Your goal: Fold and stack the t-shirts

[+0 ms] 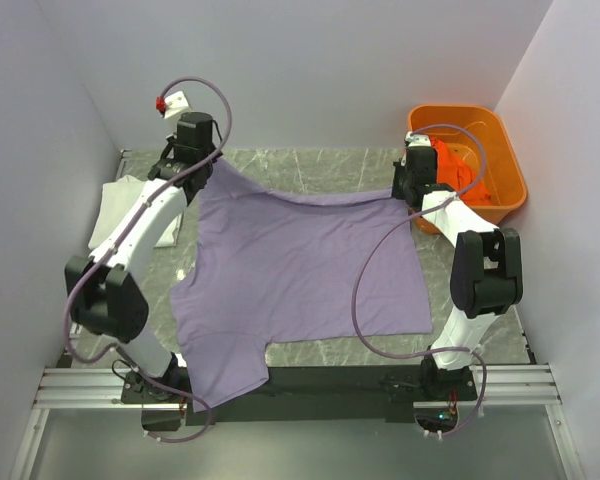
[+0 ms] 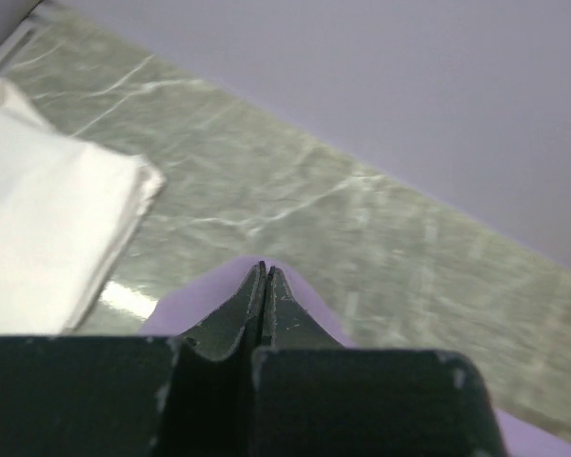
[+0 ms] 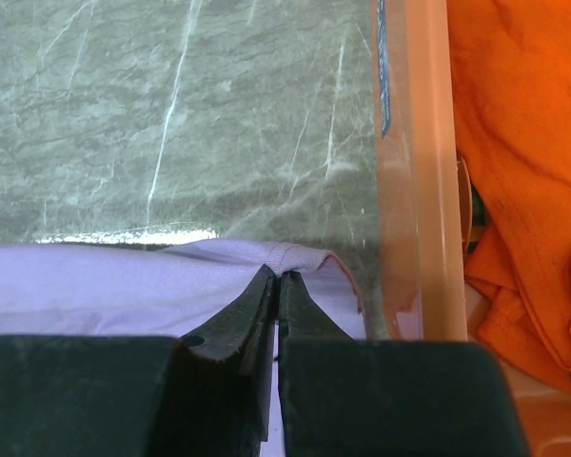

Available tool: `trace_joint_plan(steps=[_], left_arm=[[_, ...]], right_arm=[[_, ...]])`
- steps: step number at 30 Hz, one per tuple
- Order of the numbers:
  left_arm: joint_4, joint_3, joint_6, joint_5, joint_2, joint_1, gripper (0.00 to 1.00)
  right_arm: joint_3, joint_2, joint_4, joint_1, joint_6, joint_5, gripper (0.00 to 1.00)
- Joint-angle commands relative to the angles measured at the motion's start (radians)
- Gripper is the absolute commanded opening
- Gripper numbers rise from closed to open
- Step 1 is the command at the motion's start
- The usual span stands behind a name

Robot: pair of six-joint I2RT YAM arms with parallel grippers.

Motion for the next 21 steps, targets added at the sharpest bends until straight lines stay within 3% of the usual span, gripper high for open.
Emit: trace_joint_plan(steps=[1,10,14,15,21], left_arm=[[0.006,0.084,0.021,-0.001,0.047,0.043,0.01],[0.001,0.154,-0.005,0.06,0.079,0.043,0.01],[0.016,0.154,-0.033,0.134,0.088,-0.023,0.01],[0.013,0.148,-0.033,0.115,0.094,-0.062,0.01],[-0.017,0.044,-0.186,0.155,0.093,-0.066,0.01]], right_arm=[[0.018,-0.03,0.008,-0.009,-0.015,0.014,0.03],[0.018,-0.024,0.0,-0.009,-0.013,0.021,0.03],[0.012,-0.026,0.007,-0.009,-0.002,0.026,0.03],[0.018,-0.023,0.002,-0.007,-0.001,0.026,0.03],[0.023,-0.027,-0.009,-0.009,0.004,0.018,0.03]])
